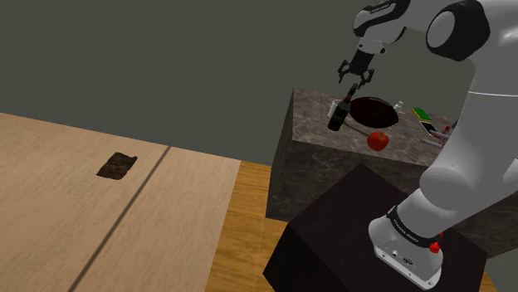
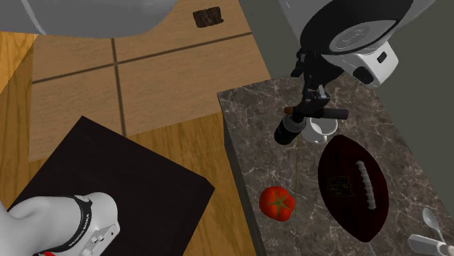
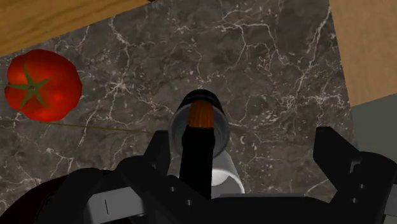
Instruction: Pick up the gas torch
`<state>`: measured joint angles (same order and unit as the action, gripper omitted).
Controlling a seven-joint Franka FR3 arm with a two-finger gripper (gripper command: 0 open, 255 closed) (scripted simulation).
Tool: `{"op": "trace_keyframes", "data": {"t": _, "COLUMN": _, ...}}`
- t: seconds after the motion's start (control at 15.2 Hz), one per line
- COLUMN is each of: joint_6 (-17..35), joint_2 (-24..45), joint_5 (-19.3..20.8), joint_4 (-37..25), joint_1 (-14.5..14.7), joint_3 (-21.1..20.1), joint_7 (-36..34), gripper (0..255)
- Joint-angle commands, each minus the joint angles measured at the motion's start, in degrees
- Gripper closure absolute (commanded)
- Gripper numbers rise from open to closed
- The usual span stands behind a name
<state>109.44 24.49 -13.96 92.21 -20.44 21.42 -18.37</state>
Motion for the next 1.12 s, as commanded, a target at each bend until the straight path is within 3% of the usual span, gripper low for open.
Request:
{"op": "trace_keyframes", "data": {"t": 0.0, "joint_6": -0.8, "joint_2": 3.9, "joint_5": -1.4, "joint_4": -4.4, "joint_1": -2.0, "joint_3": 0.5, "joint_7": -0.8, "gripper": 0}}
{"op": "trace_keyframes", "data": {"t": 0.2, "joint_6": -1.9, "joint_2": 9.0, "joint_5": -3.2, "joint_4": -10.0, "joint_1": -5.0, "joint_3": 1.2, "joint_7": -2.2, "gripper": 0}}
{"op": "trace_keyframes", "data": {"t": 0.86, "joint_6": 2.6, "joint_2": 11.2, "joint_5": -4.2, "joint_4": -7.5, "joint_1": -5.1, "joint_3": 0.6, "joint_7": -1.4, "gripper": 0}}
{"op": "trace_keyframes", "data": {"t": 0.92, "joint_6": 2.6, "joint_2": 11.1, "joint_5": -4.2, "joint_4": -7.5, "joint_1": -5.1, "joint_3": 0.6, "joint_7": -1.4, "gripper": 255}}
{"op": "trace_keyframes", "data": {"t": 1.06, "joint_6": 2.6, "joint_2": 11.1, "joint_5": -4.2, "joint_4": -7.4, "joint_1": -5.2, "joint_3": 0.6, "joint_7": -1.4, "gripper": 255}}
